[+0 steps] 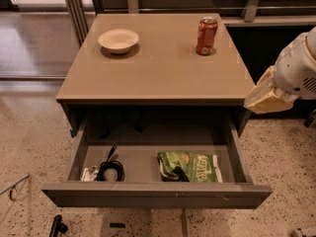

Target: Pick green jalapeno chip bag from top drawer and place on counter

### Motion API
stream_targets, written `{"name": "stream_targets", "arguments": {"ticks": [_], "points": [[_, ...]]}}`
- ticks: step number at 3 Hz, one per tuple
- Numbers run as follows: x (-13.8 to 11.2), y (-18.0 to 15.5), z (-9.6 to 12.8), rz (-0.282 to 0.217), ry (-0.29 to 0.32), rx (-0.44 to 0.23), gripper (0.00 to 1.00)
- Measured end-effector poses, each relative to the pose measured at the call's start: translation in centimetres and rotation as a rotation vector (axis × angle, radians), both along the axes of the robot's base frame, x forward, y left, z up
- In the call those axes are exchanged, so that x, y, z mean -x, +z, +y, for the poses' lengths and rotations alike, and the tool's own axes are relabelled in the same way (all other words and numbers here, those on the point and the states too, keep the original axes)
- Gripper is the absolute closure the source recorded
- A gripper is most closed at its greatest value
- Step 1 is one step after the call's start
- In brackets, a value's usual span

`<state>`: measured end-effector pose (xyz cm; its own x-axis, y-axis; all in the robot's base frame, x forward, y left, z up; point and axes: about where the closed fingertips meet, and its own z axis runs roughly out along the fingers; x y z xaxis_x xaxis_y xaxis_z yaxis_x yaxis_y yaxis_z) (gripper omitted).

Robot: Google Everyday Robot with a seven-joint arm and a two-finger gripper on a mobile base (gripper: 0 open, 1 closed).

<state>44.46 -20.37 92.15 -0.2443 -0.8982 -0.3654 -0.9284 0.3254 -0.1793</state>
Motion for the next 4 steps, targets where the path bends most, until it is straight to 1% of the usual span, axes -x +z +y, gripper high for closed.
{"name": "stream_targets", "arguments": {"ticks": [1,2,3,4], "points": [[-0.3,-3.9,1.6,0.035,0.009,-0.088,1.0],[0.2,-9.2,4.7,0.105,0.032,-0.182,1.0],[0.2,-9.2,4.7,0.105,0.033,-0.181,1.0],[0.2,-9.8,4.8,0.082,0.042,-0.192,1.0]]}}
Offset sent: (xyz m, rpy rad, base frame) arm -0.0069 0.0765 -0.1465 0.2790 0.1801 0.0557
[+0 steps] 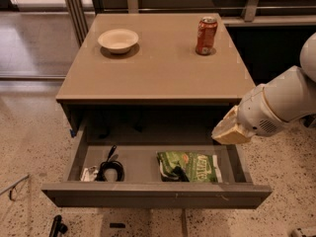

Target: Pick green jalapeno chip bag from top drawer and place on counter

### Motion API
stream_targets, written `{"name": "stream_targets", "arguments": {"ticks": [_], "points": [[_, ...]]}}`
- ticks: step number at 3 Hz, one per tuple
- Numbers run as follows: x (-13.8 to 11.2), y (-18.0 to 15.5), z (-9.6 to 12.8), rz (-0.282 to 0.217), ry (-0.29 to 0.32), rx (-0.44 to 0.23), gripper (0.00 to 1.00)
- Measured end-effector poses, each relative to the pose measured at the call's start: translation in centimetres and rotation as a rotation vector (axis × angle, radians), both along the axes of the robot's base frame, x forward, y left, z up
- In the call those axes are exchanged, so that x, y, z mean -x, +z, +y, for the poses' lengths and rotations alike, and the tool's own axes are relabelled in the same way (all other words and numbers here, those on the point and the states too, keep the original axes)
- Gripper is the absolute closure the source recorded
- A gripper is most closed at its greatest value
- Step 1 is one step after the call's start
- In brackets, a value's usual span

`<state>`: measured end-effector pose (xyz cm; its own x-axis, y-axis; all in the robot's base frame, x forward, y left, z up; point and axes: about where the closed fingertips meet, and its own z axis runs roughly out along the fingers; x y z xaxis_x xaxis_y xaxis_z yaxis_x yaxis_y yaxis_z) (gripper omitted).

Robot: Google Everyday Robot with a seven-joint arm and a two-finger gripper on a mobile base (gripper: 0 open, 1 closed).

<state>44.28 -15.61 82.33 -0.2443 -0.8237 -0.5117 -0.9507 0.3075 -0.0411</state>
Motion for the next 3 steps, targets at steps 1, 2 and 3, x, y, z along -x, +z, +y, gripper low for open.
{"name": "stream_targets", "arguments": {"ticks": [1,2,3], "points": [[-0.1,-2.3,1.1,-0.054,0.021,-0.046,1.0],[-1.7,-5.0,3.4,-0.119,0.054,-0.114,1.0],[-3.5,-7.7,5.6,-0.158,0.089,-0.17,1.0]]}}
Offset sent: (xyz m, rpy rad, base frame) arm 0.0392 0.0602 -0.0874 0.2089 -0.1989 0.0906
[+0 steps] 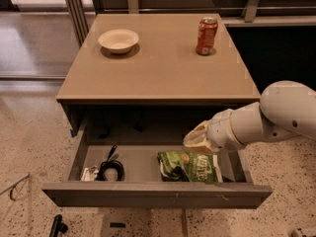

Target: Pick green jalapeno chip bag from top drawer and place on counter

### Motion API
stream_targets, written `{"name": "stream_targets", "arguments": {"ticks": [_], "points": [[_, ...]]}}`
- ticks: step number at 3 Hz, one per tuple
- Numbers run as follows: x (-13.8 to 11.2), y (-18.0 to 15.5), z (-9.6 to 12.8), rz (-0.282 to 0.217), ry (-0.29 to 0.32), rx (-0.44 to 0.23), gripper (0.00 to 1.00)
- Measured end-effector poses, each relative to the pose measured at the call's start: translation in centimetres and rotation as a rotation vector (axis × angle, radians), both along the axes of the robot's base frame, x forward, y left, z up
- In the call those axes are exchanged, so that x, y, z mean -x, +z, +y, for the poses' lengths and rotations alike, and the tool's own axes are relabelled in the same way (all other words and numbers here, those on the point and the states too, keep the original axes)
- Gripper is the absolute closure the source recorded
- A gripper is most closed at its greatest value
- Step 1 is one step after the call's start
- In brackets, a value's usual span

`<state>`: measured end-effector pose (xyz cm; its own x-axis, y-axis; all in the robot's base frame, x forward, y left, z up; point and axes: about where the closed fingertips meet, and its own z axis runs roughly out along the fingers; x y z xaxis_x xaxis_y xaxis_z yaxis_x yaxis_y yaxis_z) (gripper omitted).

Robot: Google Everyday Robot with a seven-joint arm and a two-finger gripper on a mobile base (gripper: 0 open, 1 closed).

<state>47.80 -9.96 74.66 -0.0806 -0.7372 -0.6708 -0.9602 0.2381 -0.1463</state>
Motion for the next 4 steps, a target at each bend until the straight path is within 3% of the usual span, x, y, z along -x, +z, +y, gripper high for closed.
{"name": "stream_targets", "arguments": {"ticks": [2,3,4], "points": [[-0.1,-0.3,0.1,-0.014,0.011,0.011,1.0],[0.6,-1.0,0.1,-0.002,0.026,0.032,0.81],[1.1,-2.3,0.4,0.021,0.041,0.039,0.5]]}}
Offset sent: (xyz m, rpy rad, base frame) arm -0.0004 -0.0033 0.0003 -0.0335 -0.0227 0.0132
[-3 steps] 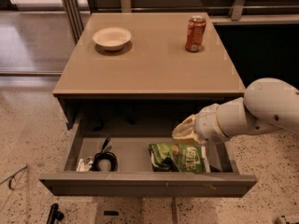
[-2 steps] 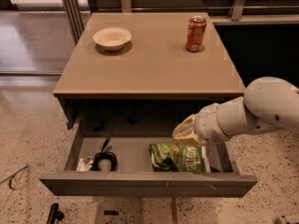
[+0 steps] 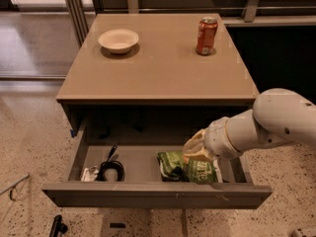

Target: Pick green jalapeno chip bag from top drawer and place on counter

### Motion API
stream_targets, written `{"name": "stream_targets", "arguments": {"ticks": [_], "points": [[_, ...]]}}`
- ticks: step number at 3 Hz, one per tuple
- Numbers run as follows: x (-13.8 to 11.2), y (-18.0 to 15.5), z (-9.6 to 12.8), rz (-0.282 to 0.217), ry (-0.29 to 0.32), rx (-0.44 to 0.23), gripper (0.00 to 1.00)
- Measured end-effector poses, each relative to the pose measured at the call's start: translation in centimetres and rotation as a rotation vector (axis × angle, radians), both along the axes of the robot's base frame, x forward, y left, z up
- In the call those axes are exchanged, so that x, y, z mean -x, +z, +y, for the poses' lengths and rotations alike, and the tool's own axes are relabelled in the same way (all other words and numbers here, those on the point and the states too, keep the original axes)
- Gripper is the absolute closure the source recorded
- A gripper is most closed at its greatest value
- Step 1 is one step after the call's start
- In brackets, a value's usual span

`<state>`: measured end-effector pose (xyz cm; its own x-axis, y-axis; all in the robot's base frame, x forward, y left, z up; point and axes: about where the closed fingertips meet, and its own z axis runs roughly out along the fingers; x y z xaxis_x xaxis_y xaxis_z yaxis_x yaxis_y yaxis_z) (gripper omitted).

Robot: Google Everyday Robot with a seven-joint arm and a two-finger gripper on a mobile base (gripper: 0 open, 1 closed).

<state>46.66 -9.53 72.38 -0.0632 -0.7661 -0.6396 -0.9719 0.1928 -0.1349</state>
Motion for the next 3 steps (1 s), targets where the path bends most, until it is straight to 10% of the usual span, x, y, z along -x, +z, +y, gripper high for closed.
{"name": "stream_targets", "arguments": {"ticks": [1,3], "points": [[0.1,-0.5,0.1,0.01,0.005,0.0,0.27],[-0.1,-1.9,0.4,0.03,0.009,-0.012,0.36]]}}
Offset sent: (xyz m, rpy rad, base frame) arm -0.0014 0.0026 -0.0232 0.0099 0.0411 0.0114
